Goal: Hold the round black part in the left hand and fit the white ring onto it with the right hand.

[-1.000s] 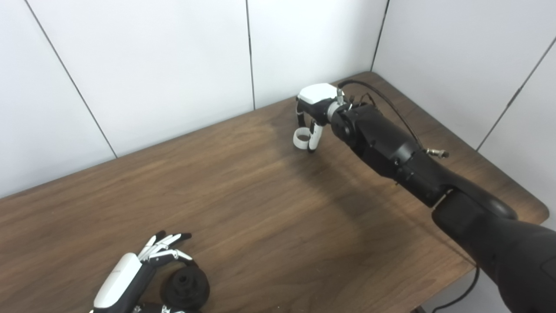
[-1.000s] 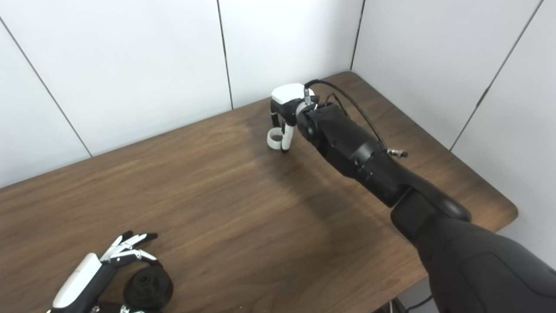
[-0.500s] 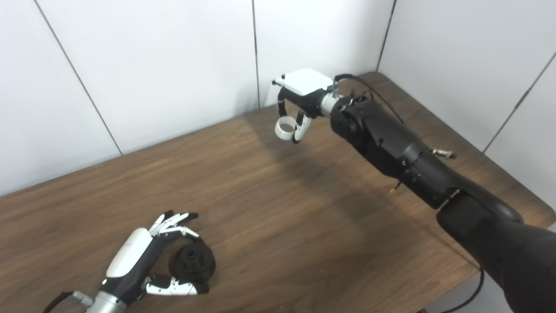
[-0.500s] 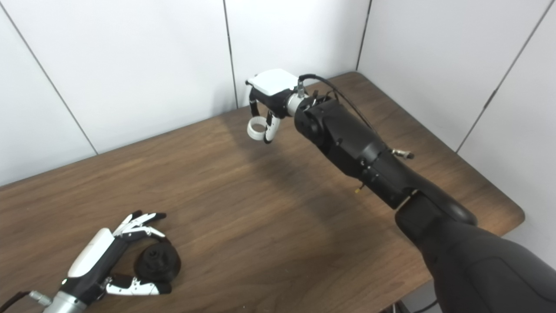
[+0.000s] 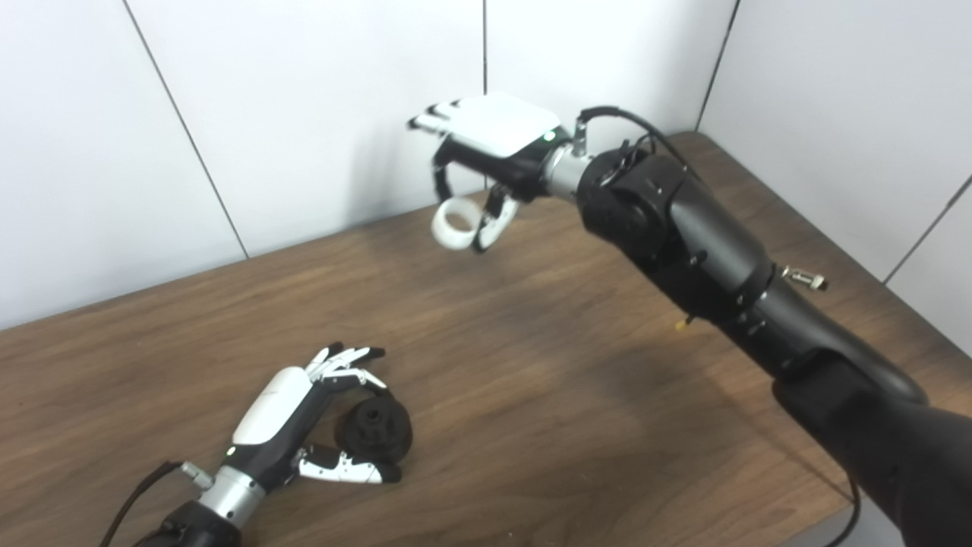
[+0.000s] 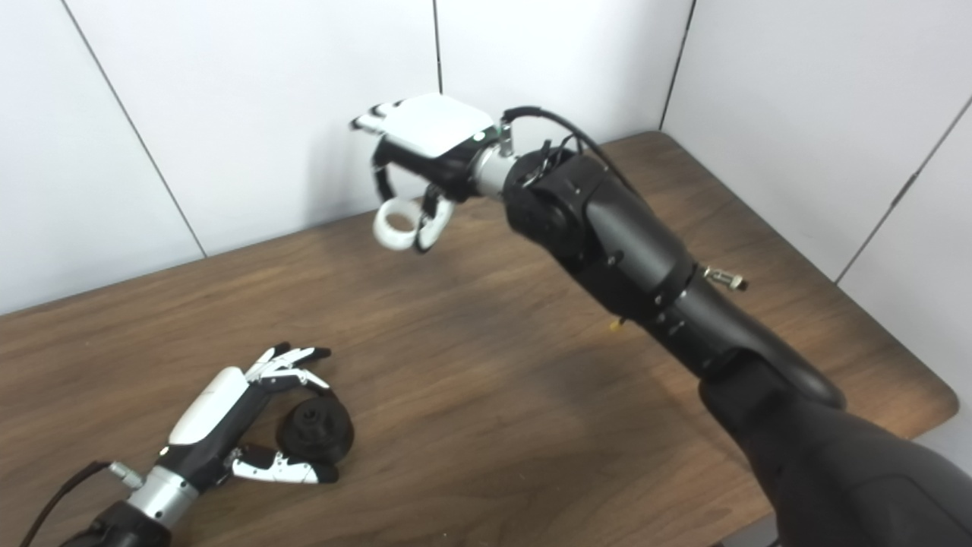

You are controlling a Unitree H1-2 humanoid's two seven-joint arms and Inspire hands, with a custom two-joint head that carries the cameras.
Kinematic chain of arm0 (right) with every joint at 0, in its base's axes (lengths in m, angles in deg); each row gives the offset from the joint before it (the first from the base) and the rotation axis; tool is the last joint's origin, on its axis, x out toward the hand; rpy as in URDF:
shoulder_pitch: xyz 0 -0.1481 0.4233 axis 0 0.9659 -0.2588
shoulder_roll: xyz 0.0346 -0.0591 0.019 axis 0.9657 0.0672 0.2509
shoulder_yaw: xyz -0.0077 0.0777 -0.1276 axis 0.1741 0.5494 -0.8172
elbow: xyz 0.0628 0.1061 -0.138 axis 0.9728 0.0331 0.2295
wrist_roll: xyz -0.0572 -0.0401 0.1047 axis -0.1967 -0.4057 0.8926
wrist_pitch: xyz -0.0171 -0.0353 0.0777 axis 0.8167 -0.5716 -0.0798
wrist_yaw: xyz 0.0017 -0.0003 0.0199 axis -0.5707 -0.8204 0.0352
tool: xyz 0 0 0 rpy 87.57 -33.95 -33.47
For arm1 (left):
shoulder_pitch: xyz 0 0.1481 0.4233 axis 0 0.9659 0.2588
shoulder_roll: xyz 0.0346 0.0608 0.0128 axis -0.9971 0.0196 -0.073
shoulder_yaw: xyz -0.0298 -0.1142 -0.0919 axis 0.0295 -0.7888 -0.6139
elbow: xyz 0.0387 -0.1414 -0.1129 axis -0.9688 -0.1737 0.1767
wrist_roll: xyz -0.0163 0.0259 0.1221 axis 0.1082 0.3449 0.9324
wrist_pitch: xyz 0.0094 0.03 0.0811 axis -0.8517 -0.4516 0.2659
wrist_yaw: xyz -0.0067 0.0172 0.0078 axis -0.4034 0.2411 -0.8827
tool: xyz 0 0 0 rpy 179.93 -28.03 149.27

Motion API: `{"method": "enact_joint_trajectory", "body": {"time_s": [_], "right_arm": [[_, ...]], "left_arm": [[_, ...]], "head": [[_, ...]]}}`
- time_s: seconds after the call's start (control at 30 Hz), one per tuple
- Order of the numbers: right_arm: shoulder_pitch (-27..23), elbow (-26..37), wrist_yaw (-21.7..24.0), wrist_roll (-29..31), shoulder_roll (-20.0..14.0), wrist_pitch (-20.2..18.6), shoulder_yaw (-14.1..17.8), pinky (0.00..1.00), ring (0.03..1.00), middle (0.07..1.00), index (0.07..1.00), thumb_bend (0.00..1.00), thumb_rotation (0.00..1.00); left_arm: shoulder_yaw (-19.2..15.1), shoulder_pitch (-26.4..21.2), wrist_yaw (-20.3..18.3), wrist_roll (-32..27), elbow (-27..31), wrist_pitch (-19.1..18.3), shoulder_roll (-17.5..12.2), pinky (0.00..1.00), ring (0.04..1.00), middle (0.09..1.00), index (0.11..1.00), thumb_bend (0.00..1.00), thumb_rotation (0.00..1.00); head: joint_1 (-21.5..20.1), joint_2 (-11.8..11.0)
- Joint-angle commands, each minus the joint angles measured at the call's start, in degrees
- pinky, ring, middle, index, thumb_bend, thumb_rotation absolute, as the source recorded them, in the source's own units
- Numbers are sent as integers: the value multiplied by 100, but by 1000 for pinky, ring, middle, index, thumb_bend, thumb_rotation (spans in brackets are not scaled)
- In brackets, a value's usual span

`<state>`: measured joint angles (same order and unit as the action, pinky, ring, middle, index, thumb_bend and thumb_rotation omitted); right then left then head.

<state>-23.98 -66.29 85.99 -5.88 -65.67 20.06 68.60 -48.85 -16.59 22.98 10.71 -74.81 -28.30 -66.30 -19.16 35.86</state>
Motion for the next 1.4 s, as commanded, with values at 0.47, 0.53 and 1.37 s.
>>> {"method": "enact_joint_trajectory", "body": {"time_s": [0.47, 0.53, 1.37], "right_arm": [[514, 388, 7, 659, 611, 1017, -241, 998, 1000, 998, 481, 509, 130], [571, 379, -27, 699, 588, 1192, -229, 1000, 1000, 1000, 481, 510, 128], [853, 297, -124, 238, 562, 1978, -223, 1000, 1000, 1000, 480, 515, 125]], "left_arm": [[224, -89, -90, 272, 331, -399, 229, 1000, 917, 898, 475, 516, 47], [260, -81, -98, 322, 378, -435, 243, 1000, 914, 899, 475, 516, 47], [370, 77, -229, 416, 798, -722, 296, 1000, 905, 889, 476, 516, 45]], "head": [[1393, 370], [1526, 395], [1526, 618]]}}
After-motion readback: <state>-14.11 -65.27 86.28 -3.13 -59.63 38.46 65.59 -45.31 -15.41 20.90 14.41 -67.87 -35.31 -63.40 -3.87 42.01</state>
